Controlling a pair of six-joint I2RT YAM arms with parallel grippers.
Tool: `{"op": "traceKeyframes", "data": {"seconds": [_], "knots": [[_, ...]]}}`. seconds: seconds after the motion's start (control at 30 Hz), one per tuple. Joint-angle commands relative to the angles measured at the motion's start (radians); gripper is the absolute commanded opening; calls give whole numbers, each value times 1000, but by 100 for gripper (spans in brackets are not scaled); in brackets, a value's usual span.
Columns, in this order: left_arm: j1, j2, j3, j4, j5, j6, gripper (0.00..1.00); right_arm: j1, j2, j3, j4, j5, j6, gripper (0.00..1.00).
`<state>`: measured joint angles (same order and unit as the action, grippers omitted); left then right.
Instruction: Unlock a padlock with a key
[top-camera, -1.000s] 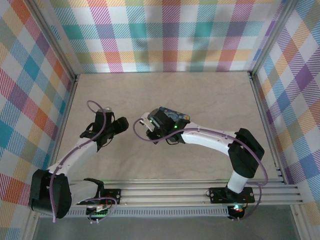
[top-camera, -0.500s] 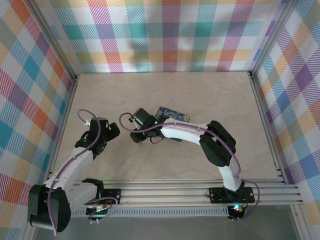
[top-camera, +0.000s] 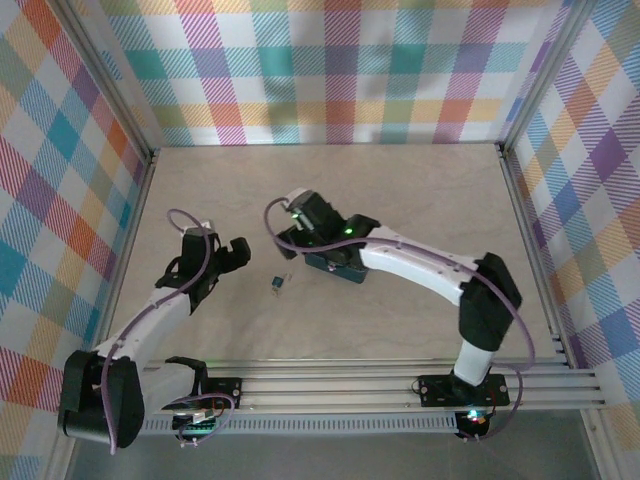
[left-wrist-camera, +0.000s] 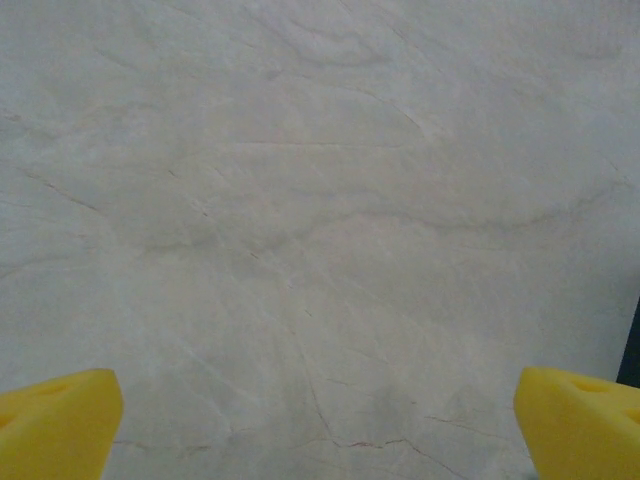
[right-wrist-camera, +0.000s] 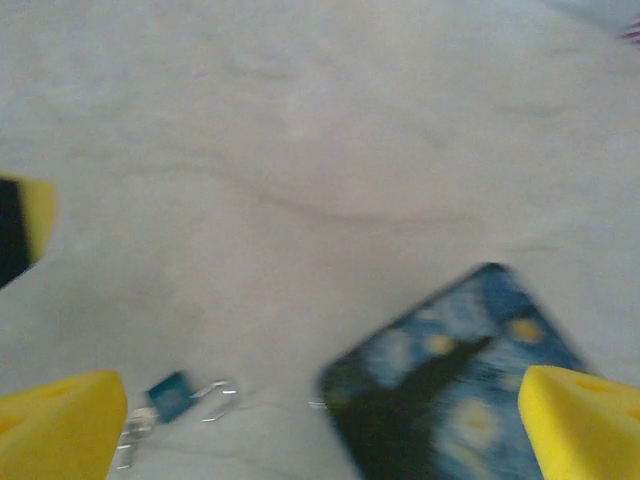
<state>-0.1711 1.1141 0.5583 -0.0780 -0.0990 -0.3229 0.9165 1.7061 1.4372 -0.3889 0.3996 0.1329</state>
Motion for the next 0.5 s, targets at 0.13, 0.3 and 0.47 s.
{"op": "traceKeyframes", "data": {"seconds": [0.13, 0.3, 0.47], "knots": [[-7, -13, 16, 164, -95, 175, 100, -278, -267, -336, 117, 115, 116, 100], [-8, 20, -15, 271, -164, 296, 100, -498, -433, -555, 203, 62, 134, 100], [-7, 92, -130, 514, -151, 305, 100, -564, -611, -828, 479, 102, -88, 100]]}}
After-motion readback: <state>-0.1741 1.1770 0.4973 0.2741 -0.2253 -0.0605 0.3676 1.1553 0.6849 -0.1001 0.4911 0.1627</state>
